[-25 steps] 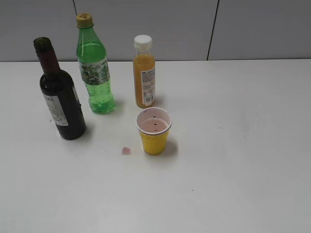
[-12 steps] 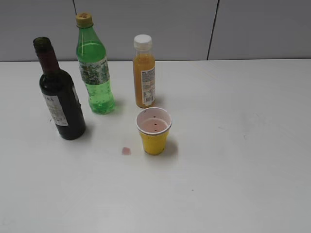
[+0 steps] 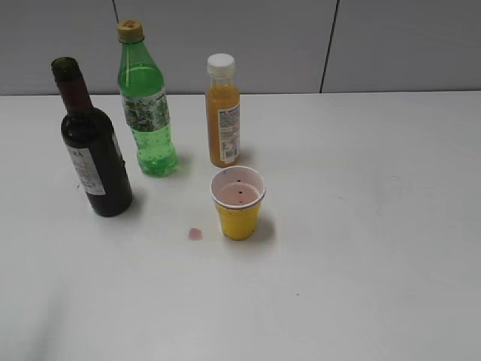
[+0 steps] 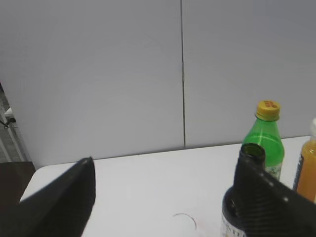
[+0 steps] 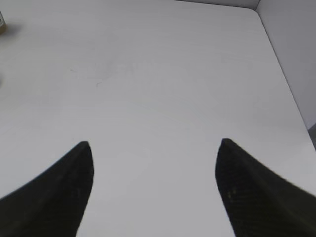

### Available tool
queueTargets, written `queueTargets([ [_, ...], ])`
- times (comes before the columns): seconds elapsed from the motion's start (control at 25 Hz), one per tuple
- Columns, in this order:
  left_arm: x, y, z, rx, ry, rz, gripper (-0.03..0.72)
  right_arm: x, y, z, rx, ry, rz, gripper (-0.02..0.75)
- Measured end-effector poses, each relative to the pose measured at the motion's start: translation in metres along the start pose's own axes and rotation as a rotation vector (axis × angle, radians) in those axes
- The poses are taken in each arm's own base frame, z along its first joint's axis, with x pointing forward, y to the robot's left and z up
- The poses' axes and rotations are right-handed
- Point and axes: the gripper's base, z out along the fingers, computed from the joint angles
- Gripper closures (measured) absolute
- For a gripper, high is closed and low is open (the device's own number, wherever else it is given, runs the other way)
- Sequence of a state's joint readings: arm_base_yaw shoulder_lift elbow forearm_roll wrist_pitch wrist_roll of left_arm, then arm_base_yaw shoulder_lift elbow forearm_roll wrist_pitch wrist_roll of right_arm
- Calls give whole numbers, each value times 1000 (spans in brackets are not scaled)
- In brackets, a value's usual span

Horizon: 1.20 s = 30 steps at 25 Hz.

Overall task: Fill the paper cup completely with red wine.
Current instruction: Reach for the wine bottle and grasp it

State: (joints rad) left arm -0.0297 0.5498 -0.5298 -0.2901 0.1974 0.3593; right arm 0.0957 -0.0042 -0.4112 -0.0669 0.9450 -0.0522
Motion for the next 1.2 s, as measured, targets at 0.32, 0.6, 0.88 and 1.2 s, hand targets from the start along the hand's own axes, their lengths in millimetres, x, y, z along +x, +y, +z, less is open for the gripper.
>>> queueTargets([
  [0.32,16,10,50,-96,-25,-56,29,0,0,0,0,0,0,153],
  [0.6,78,-8,57,-58,7,-79,38,0,0,0,0,0,1,153],
  [0.88,100,-32,77,77,67,47,45,0,0,0,0,0,1,153],
  [1.2,132,-48,109,169,83,21,45,0,0,0,0,0,0,153],
])
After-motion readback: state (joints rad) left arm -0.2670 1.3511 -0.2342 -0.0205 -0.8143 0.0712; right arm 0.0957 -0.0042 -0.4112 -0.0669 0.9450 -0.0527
